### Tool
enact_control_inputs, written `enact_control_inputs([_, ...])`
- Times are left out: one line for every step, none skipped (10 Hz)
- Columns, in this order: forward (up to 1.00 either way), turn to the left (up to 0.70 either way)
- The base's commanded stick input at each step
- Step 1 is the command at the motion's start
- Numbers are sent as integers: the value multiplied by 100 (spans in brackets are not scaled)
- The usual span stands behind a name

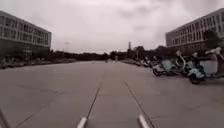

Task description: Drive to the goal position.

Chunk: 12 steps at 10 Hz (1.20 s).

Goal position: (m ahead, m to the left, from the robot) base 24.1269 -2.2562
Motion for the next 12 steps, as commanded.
enact_control_inputs([100, -11])
enact_control_inputs([100, -13])
enact_control_inputs([100, -5])
enact_control_inputs([100, -2])
enact_control_inputs([100, -3])
enact_control_inputs([100, -12])
enact_control_inputs([100, -14])
enact_control_inputs([100, -6])
enact_control_inputs([100, -2])
enact_control_inputs([100, -2])
enact_control_inputs([100, -2])
enact_control_inputs([100, -2])
